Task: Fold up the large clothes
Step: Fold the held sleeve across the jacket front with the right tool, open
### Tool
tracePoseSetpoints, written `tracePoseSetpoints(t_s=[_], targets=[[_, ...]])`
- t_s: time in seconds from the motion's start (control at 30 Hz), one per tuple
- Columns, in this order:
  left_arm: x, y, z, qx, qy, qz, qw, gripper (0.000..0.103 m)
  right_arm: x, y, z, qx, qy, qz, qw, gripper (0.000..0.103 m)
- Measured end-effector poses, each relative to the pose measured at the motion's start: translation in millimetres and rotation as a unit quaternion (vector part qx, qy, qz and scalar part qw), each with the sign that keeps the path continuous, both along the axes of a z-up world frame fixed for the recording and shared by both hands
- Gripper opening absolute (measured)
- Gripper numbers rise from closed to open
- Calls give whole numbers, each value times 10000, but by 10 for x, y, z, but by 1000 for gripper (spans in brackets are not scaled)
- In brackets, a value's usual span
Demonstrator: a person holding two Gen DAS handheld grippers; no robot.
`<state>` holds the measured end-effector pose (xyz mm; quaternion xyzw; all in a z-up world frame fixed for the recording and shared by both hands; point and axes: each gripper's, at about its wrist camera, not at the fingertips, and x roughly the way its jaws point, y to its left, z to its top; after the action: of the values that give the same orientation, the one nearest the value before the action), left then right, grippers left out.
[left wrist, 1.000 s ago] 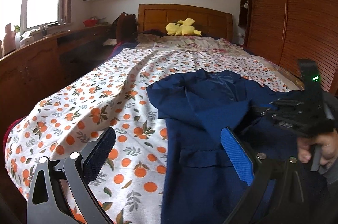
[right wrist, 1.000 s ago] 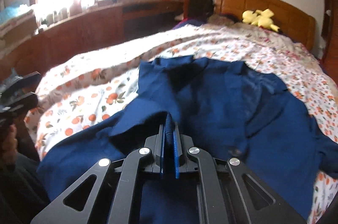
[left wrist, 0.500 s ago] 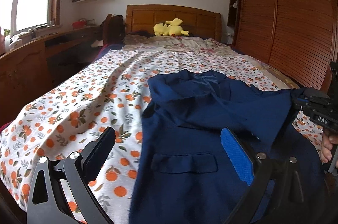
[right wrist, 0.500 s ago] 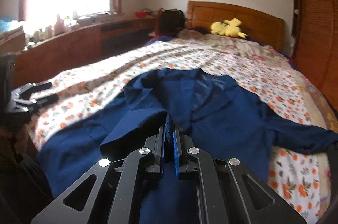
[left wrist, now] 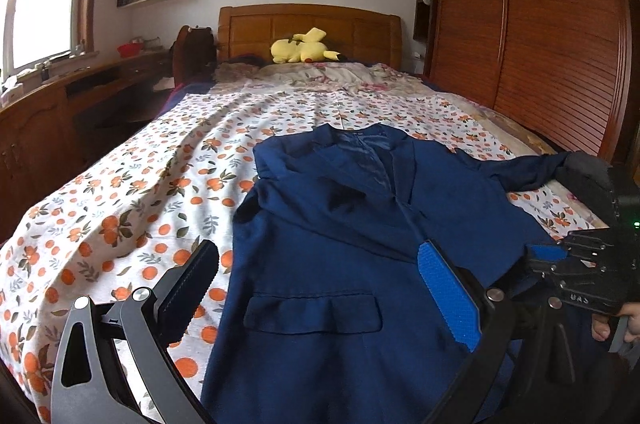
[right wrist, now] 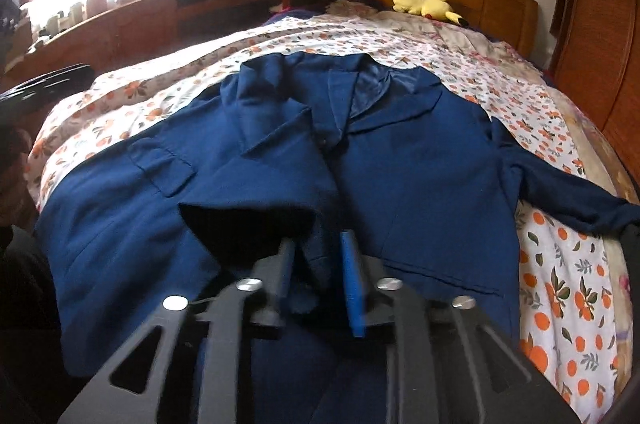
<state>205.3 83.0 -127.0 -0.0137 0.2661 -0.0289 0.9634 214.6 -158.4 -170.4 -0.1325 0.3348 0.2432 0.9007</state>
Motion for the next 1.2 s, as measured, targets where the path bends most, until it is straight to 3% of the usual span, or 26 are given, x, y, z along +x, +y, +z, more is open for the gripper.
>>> tracePoseSetpoints(t_s=[0.1, 0.27, 0.57, 0.8, 0.87, 0.93, 1.2], targets=[[-3, -21, -11, 30, -2, -30, 10000, 100, -107, 37, 69, 28, -94, 73, 9999, 46], [2, -33, -23, 39, -15, -53, 10000, 100, -215, 177, 191, 123, -209, 309, 9992, 55], [2, -38, -30, 48, -9, -53, 10000, 100, -190, 713, -37, -31, 22, 797, 9968, 55], [-1, -40, -40, 41, -17, -60, 10000, 100, -32, 936, -332, -463, 165, 617, 9969, 55], [-1, -42, -36, 43, -14, -58, 10000, 100, 7, 922, -369, -618, 107, 465, 9969, 41], [-4, -46, -40, 45, -23, -68, 10000, 100, 35, 849, -339, -412, 214, 533, 9975, 8], [-30, -44, -32, 33, -63, -130, 9999, 100, -48, 356, 283, 320, -304, 185, 9989, 6]])
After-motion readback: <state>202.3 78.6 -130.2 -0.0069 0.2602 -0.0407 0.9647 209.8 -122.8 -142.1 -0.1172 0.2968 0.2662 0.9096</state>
